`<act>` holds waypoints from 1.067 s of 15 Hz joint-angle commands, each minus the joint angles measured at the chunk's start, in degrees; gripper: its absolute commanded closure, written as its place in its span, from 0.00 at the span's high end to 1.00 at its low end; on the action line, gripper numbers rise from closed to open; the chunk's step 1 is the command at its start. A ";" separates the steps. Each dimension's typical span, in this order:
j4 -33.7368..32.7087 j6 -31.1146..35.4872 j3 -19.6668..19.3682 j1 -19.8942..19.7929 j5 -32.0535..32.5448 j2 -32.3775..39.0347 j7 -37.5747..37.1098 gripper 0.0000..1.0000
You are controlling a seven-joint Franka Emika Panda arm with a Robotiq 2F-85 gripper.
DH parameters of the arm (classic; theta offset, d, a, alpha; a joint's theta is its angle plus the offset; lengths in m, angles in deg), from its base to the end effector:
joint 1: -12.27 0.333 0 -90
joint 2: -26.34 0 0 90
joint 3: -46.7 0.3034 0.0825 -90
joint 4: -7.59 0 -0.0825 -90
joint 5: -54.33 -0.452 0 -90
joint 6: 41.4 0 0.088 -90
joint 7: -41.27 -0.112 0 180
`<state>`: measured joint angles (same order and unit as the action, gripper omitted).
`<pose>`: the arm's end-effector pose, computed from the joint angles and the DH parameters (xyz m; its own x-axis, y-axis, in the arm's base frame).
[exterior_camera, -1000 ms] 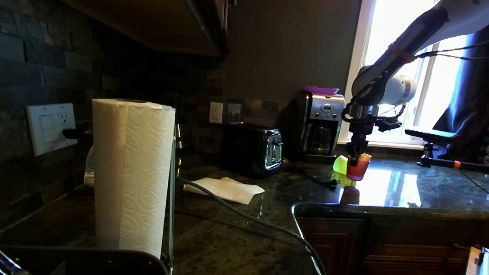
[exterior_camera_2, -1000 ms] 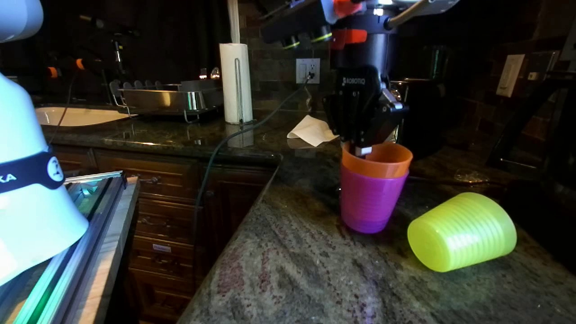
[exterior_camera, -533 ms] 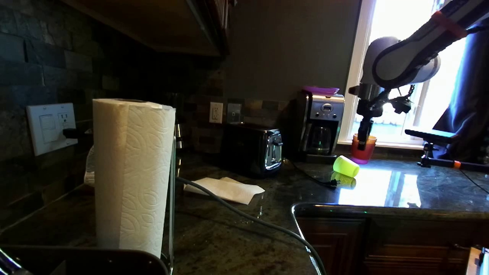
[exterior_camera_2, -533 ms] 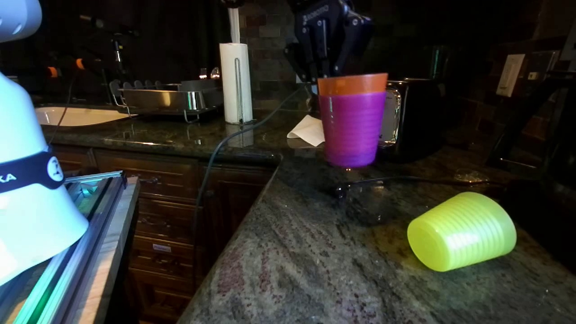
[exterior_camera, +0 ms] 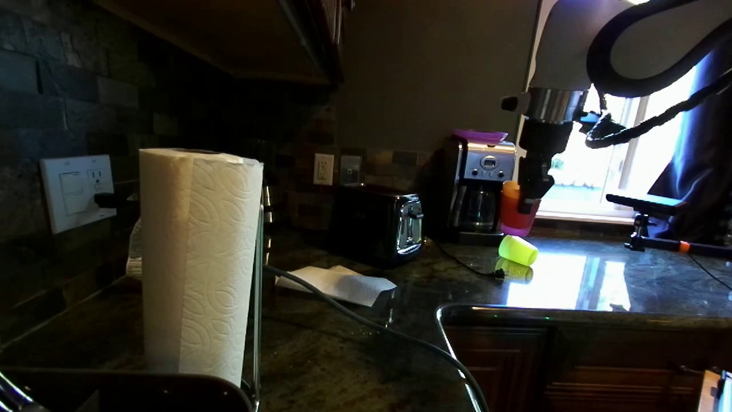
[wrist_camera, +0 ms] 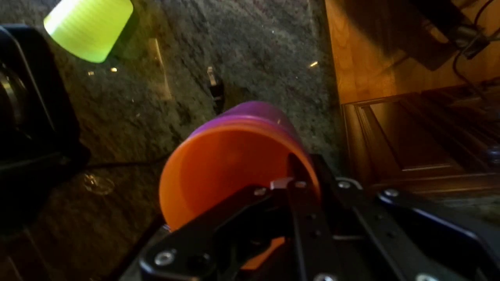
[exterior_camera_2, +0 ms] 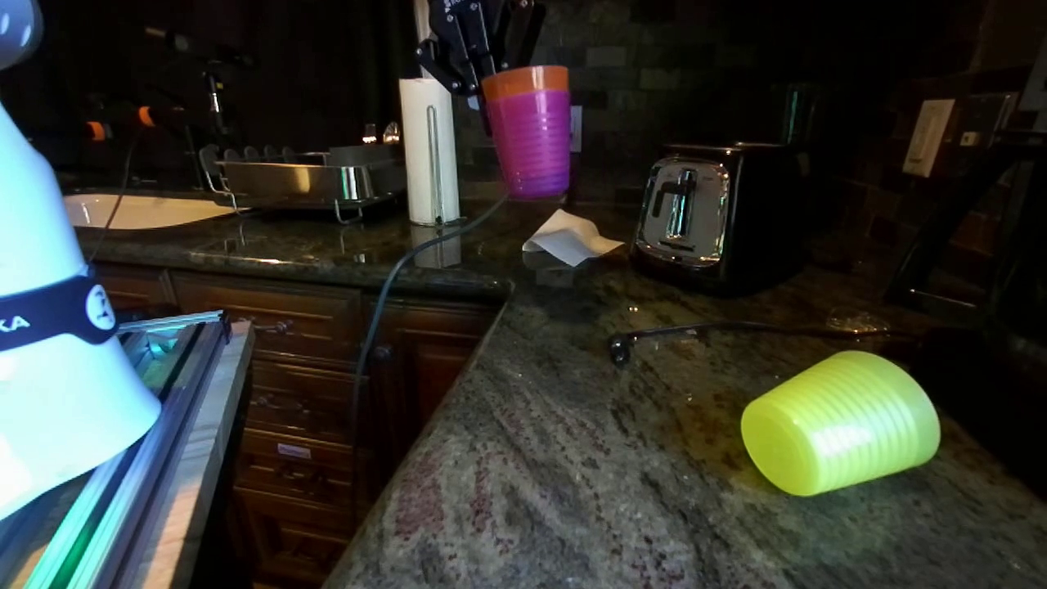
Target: Move the stacked cups to the left.
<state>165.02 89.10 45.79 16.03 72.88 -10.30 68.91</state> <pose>0.4219 0.0130 0.3708 0.7483 0.6633 0.0028 0.6322 -0.7145 0.2998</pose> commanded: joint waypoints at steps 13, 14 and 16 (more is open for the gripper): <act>-0.21 -4.23 0.39 17.62 -9.95 -3.82 17.18 0.07; -0.21 -4.23 0.34 17.62 -9.97 -3.82 17.27 0.02; -0.26 -3.48 -0.31 22.18 -13.47 -1.00 21.34 0.02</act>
<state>164.89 84.91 45.46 34.55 63.79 -13.92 85.57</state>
